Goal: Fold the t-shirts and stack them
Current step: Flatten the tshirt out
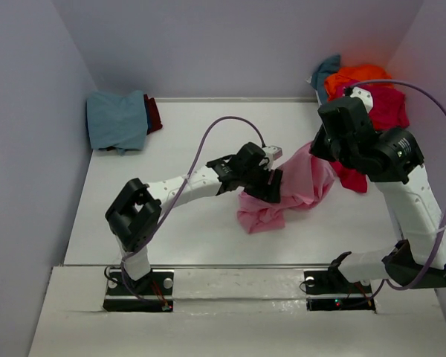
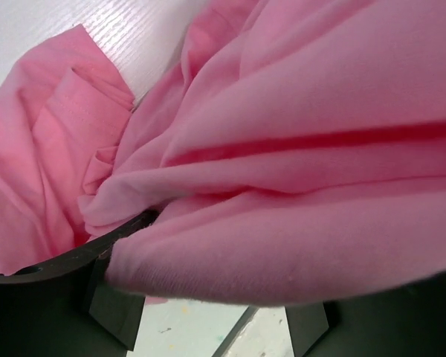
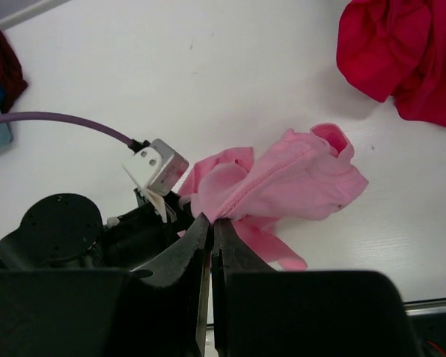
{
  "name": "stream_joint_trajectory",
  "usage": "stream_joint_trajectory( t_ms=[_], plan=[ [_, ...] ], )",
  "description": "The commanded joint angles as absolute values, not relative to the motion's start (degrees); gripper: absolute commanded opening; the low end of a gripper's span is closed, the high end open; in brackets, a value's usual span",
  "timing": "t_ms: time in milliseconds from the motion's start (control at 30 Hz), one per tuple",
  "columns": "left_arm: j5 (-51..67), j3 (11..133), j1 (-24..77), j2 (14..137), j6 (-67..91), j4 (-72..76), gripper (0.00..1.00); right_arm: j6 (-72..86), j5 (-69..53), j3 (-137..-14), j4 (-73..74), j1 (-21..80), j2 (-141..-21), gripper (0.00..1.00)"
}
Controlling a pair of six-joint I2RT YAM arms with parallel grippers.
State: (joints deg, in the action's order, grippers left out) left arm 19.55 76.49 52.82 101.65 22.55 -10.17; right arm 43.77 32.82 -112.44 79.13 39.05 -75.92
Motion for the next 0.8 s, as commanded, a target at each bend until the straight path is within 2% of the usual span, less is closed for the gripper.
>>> stream_joint_trajectory(
  t_ms=[0,133,300,533,767],
  plan=[
    [20.23,75.06,53.00,100.89,19.34,-10.54,0.74,44.04,36.91,-117.76,83.85,39.29,-75.76,0.07],
    [19.08,73.22,53.00,101.25,19.42,-9.06,0.73,43.95,37.26,-119.97,84.55,39.29,-76.64,0.07],
    [11.09,72.16,53.00,101.69,19.34,-8.53,0.73,44.03,37.36,-122.52,85.25,39.29,-75.50,0.07],
    [3.96,75.23,53.00,103.97,19.60,-6.68,0.73,43.59,35.77,-123.40,85.25,39.29,-74.36,0.07],
    [-2.81,83.75,53.00,108.54,17.84,-6.94,0.73,43.15,35.34,-123.84,85.25,39.29,-73.13,0.07]
  ],
)
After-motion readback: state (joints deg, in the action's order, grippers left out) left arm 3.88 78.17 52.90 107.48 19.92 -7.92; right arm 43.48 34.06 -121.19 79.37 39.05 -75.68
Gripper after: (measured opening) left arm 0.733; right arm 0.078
